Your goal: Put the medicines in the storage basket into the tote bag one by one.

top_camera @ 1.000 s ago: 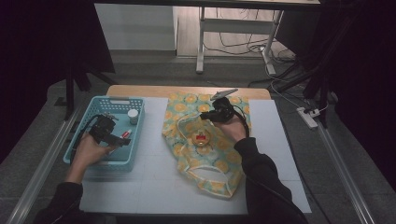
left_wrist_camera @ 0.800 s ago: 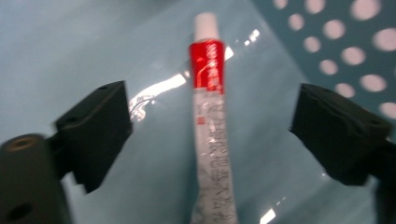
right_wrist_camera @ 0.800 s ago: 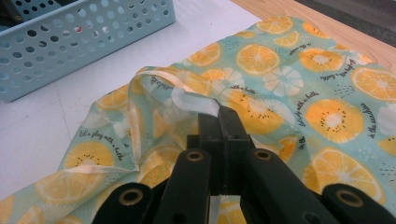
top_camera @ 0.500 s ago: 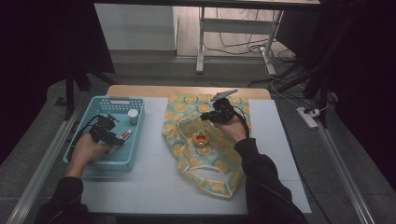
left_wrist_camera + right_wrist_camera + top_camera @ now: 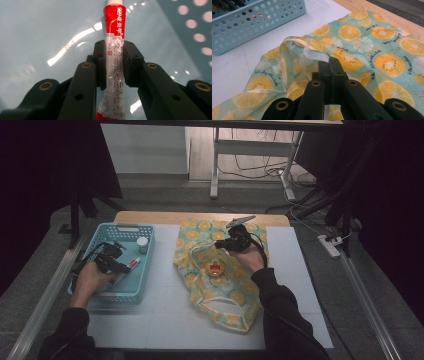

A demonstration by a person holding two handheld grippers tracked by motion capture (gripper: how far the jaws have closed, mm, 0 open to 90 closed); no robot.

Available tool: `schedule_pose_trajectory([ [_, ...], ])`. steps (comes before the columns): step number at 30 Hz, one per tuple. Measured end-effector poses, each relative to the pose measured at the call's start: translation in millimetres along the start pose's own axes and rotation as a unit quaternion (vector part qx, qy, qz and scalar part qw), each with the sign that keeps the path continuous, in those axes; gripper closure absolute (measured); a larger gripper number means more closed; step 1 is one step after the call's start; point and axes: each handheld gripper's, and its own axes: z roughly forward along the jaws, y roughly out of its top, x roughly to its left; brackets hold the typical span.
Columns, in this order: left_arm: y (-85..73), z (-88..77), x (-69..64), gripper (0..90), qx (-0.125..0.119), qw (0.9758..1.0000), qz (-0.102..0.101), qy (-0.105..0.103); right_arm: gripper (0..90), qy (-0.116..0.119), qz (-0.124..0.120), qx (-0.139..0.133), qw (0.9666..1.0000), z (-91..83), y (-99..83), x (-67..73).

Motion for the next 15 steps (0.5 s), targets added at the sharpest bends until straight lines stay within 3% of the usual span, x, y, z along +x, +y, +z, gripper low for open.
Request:
schedule_pose_trajectory([
  [9,2.9,-19.8,0.3,74.7,-0.056,0.9983,-0.006,-0.014,90.0,0.001,0.003,-0.004,1.0,-2.1,1.7,-0.5],
  [15,8.3,-37.0,-11.2,74.7,-0.083,0.9964,0.005,-0.017,90.0,0.002,0.003,-0.005,1.0,-2.0,2.4,0.0],
])
